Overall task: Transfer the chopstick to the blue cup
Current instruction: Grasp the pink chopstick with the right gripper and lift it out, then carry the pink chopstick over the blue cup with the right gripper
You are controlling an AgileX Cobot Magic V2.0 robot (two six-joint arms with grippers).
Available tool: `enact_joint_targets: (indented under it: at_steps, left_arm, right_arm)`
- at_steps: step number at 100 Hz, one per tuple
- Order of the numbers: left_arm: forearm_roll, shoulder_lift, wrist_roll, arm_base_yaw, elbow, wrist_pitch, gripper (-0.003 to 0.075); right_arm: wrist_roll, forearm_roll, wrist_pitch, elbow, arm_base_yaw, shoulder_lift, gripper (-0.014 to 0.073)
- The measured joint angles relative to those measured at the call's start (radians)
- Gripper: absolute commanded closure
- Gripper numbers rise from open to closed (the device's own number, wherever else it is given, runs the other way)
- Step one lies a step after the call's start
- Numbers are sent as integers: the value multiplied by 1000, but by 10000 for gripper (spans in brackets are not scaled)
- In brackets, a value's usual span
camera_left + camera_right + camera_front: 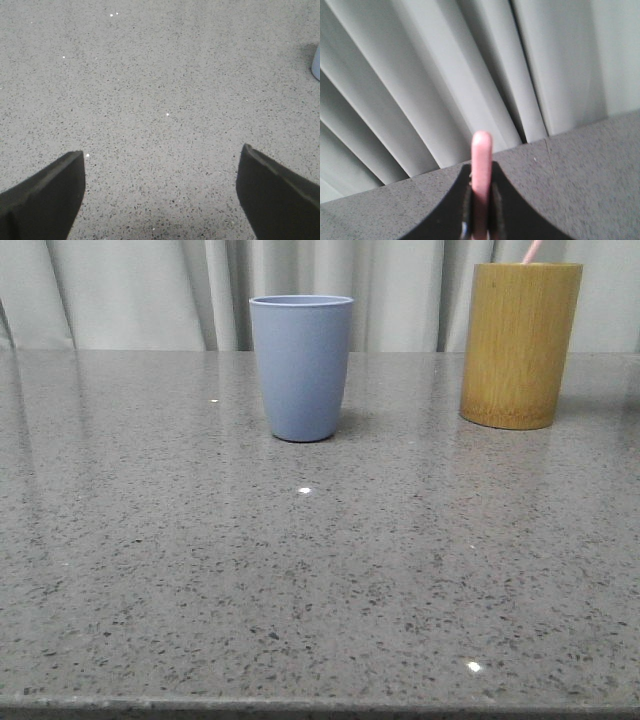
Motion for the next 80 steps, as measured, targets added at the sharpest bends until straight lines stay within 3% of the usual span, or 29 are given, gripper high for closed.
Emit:
enact_joint_targets:
  at_steps: [17,37,80]
  left_arm:
    - [2,0,0,0,0,0,121]
    - [2,0,0,0,0,0,121]
    - [2,0,0,0,0,0,122]
  right_arm:
    - [0,-97,171,-180,0,0,622]
    - [0,-122,336,-354,23,-5,622]
    - [1,-112,344,-398,276,31,622]
